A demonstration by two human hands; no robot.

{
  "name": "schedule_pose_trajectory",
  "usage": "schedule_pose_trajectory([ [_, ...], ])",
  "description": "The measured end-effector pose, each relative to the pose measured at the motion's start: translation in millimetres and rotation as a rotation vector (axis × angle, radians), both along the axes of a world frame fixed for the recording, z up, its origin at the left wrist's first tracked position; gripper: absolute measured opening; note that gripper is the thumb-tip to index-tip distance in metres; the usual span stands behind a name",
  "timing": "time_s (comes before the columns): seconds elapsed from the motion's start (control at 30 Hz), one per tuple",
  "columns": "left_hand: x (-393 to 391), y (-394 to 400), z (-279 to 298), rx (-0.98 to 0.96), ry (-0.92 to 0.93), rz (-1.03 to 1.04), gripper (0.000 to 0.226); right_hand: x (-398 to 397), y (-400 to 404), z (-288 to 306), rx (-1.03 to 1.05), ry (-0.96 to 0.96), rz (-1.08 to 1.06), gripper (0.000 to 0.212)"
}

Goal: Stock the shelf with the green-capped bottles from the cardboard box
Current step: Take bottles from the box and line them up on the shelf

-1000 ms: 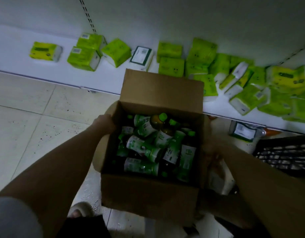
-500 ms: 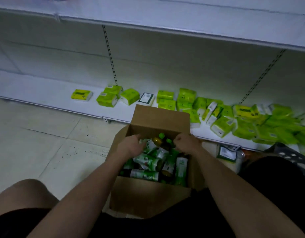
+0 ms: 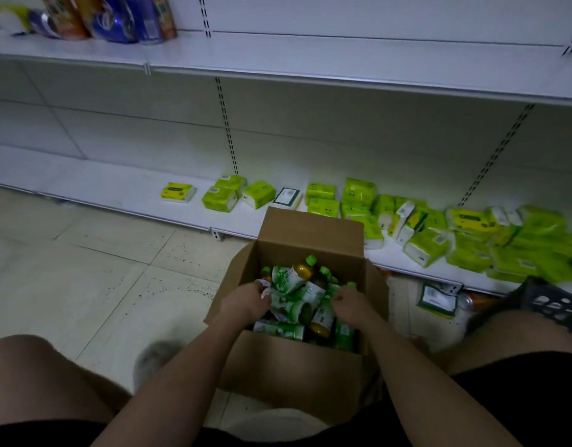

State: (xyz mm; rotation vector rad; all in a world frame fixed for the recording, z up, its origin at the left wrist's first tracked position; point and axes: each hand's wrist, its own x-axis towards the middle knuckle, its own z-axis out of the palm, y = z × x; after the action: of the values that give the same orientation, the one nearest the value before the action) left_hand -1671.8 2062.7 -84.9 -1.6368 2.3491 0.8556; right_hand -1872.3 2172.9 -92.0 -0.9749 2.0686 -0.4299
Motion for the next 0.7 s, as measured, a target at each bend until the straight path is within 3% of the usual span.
schedule_pose_trajectory([
  [0.3,-14,-8,-69,0.151,-0.017,0.121,0.039,13,-14,-76,0.089,-0.125,-0.079,0.027],
  [0.43,-19,-23,-106,0.267,0.113,0.25,0.034,16,-38,-103,0.108,-0.12,-0.12,0.027],
  [0.63,-48,-66,-172,0.702,0.416,0.938,0.073,0,-106,-136,-0.017,-0.097,-0.383,0.022],
  [0.7,-57,-77,-187,0.847,0.486,1.087,0.076,-6,-133,-143,-0.069,-0.139,-0.464,0.025],
])
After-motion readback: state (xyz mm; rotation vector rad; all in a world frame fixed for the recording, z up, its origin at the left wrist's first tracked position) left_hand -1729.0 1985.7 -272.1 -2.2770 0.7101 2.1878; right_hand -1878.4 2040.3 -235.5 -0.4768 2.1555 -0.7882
